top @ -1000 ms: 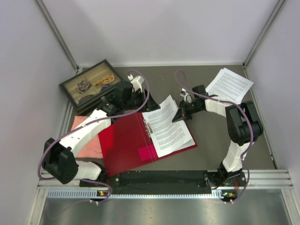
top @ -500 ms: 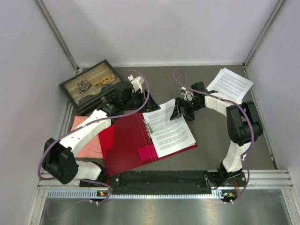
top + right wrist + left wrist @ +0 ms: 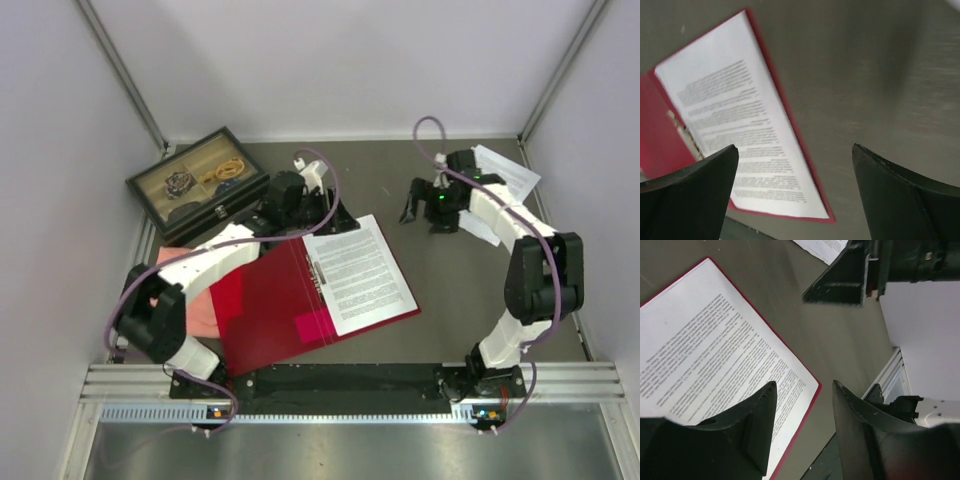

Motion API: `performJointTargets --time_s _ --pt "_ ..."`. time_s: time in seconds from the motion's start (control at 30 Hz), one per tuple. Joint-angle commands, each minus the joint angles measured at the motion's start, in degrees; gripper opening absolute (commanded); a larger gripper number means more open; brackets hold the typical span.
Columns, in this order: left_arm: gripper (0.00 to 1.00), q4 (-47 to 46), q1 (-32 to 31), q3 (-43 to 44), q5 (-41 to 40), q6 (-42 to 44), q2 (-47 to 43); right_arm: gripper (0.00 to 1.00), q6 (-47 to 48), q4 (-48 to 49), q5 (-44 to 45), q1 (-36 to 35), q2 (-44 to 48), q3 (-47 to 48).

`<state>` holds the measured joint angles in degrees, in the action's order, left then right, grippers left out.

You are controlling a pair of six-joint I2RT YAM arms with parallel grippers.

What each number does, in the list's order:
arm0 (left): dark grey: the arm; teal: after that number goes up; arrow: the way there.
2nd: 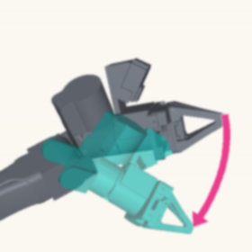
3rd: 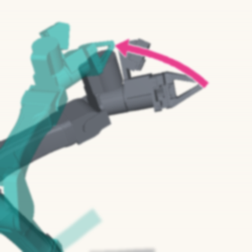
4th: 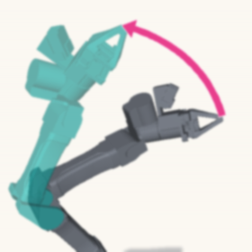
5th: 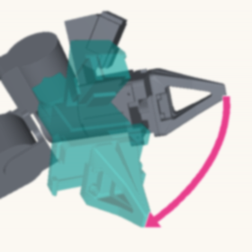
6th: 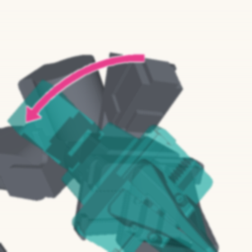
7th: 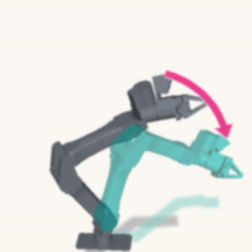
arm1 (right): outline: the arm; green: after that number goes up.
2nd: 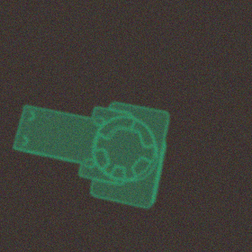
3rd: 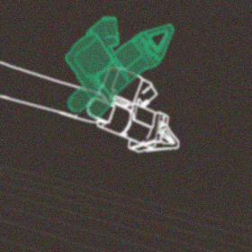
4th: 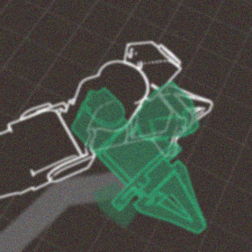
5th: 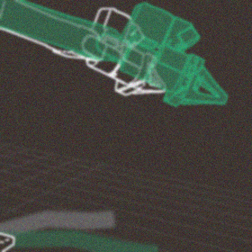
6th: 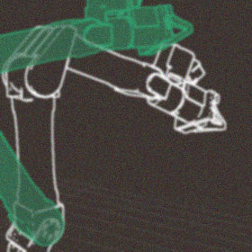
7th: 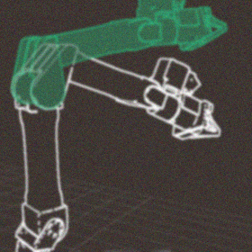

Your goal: Put the files into the folder

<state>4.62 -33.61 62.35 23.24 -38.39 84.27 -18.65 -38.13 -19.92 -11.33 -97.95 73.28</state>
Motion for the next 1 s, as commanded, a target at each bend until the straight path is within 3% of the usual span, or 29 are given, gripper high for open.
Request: performJointTargets --time_s 0.0,0.13,0.27,0.5,0.67,0.8,0.83,0.97 --pt "0.52 -11.56 -3.74 7.06 -0.74 -2.39 8.77 0.94 -5.77 1.9 9.02 9.9 3.03 -0.67" --pt "0.5 -18.33 -8.22 15.06 -2.67 -3.8 19.42 0.9 -9.9 9.1 3.15 22.81 3.47 -4.45" --pt "0.47 -24.54 -10.07 26.31 -1.54 -6.86 35.47 0.89 -9.47 9.83 5.42 27.23 1.02 -2.09" --pt "0.47 -36.06 -12.53 46.6 -2.58 -12.4 54.84 0.89 -12.1 14.04 4.99 34.17 -2.15 -2.78" --pt "0.47 -42.84 -13.68 57.87 -6.89 -19.6 67.31 0.84 -12.28 17.47 2.08 36.03 -4.88 -3.58" --pt "0.48 -43.12 -14.21 68.67 -11.19 -22.78 74.54 0.81 -12.28 20.46 1.3 36.56 -6.81 -4.19" --pt "0.48 -43.38 -14.29 69.92 -11.9 -23.65 75.59 0.76 -12.28 20.38 1.38 36.73 -8.03 -3.93" --pt "0.51 -44.08 -14.73 73.09 -16.38 -25.67 79.46 0.75 -11.93 21.96 1.29 36.73 -9.62 -4.46"
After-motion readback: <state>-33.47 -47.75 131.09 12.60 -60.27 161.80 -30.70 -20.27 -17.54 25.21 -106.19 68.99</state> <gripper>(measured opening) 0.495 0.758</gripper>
